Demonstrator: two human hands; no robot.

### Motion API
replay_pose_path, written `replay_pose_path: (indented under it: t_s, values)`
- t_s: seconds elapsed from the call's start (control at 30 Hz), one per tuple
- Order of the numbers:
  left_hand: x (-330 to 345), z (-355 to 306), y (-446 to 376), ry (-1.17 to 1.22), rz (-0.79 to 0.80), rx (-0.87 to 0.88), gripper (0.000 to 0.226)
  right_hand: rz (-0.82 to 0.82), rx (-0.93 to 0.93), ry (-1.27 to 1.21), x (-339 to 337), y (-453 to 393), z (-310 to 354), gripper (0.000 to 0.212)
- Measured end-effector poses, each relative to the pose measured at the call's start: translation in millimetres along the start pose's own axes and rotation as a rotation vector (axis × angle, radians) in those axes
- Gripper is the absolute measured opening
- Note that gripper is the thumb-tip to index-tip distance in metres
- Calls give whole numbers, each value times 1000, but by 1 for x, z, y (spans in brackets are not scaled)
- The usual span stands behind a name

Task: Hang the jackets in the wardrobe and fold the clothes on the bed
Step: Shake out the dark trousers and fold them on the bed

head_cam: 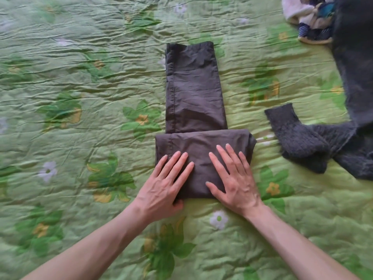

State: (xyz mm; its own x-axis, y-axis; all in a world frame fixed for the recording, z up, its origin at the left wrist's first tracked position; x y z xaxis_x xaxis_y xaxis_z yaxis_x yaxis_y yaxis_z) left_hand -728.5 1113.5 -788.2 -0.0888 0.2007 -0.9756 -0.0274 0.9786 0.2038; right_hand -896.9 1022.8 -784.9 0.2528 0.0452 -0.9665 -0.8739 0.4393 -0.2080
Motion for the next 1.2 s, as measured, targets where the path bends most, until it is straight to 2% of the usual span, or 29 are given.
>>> replay_pose_path:
  t_s: [0.13, 0.27, 0.43, 0.53, 0.67, 0.73, 0.8, 0.9, 1.0, 1.07, 1.2]
  values:
    - [-3, -15, -2, -43, 19, -85, 83, 97, -92, -54, -3, 14, 1, 96]
    - [-13, -18, -3, 62, 48, -119, 81, 227, -159, -55, -6, 15, -6, 111]
    - [-41, -12, -3, 282, 241, -131, 86, 111, -129, -189, -30, 8, -11, 81]
    - [-64, -7, -3, 341, 201, -75, 65, 70, -103, -302, -46, 12, -16, 65]
    - [-89, 6, 3, 542, 220, -119, 44, 92, 14, -420, -80, 16, -26, 46]
    - [-96, 14, 11, 738, 235, -192, 35, 96, 48, -441, -98, 15, -27, 34]
    - [-99, 23, 22, 920, 222, -274, 28, 25, 87, -489, -117, 13, -27, 29]
    - [-97, 33, 40, 1126, 179, -433, 24, -111, 176, -582, -132, 13, -26, 41]
    - [-84, 38, 52, 1321, 163, -589, 21, -157, 336, -756, -113, 14, -29, 55]
    - [-72, 44, 56, 1448, 106, -718, 23, -149, 422, -770, -93, 10, -27, 59]
    - [-55, 50, 46, 1650, -9, -911, 18, -271, 586, -712, -73, -4, -29, 50]
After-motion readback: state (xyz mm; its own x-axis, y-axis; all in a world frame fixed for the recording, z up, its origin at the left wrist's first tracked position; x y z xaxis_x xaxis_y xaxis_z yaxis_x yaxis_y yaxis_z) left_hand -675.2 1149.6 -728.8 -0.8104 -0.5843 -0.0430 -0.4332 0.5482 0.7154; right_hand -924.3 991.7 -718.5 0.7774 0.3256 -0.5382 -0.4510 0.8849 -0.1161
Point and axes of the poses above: each hand's wrist, its own y-axis away from the middle knuckle, its own x-axis out of the palm, z = x × y, the point moved 7 cm from there along -y, towards the middle knuckle, and after that the axes turned 15 degrees about -x, right-handed, at the moved point
